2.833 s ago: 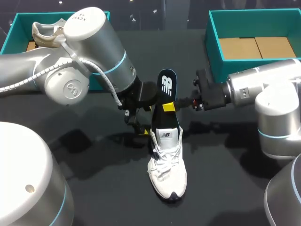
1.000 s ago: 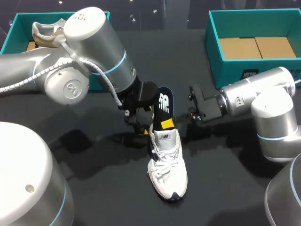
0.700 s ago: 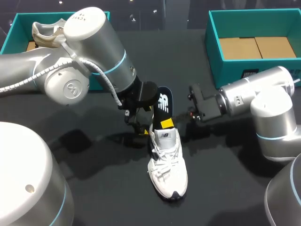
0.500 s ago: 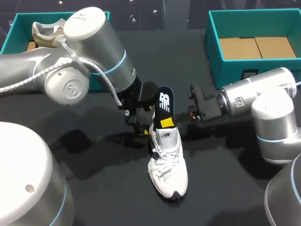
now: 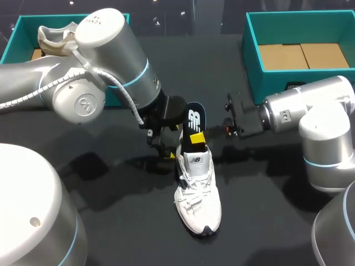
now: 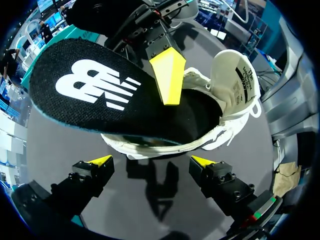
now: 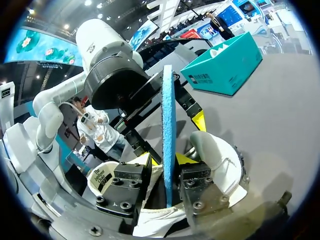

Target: Take the shoe out of the shoebox, open the shoe tongue, remove and reinsert the insole, then place the shoe into the shoebox

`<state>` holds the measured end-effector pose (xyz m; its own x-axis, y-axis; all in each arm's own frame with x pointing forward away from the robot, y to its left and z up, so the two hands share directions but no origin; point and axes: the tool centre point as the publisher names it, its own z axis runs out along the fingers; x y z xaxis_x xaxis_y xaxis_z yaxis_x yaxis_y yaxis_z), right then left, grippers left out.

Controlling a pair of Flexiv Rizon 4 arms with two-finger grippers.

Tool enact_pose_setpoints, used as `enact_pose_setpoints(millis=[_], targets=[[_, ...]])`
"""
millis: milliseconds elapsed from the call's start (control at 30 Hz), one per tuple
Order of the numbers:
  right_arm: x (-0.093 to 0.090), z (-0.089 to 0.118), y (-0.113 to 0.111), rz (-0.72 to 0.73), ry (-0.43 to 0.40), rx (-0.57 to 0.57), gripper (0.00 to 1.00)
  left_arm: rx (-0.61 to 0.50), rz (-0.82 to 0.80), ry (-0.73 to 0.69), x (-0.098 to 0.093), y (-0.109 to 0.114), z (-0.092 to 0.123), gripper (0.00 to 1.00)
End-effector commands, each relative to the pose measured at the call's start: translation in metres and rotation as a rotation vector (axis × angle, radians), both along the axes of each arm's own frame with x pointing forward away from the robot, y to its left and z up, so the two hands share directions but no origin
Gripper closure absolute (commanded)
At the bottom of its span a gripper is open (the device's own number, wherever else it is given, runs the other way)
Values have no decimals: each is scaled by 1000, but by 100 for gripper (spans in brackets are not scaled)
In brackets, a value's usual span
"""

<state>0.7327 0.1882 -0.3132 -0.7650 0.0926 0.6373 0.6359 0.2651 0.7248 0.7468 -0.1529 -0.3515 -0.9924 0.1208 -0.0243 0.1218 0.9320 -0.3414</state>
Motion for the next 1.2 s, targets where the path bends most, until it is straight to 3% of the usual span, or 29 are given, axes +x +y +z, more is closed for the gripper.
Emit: enact_pose_setpoints(millis=[33, 200, 233, 267, 600, 1200], targets=[[6, 1, 2, 3, 1, -4, 76, 1, 0, -1, 0, -1, -1, 0], [12, 1, 2, 11, 5, -2, 81, 1, 0, -1, 0, -1, -1, 0], [13, 1, 2, 14, 7, -3, 87, 1, 0, -1, 0, -1, -1, 0], [14, 1, 2, 19, 10, -4, 100, 1, 0, -1, 0, -1, -1, 0], [9, -11, 5, 59, 73, -5, 100, 1, 0, -1, 0, -1, -1, 0], [-24, -35, 10, 69, 223, -29, 100, 1, 0, -1, 0, -1, -1, 0]])
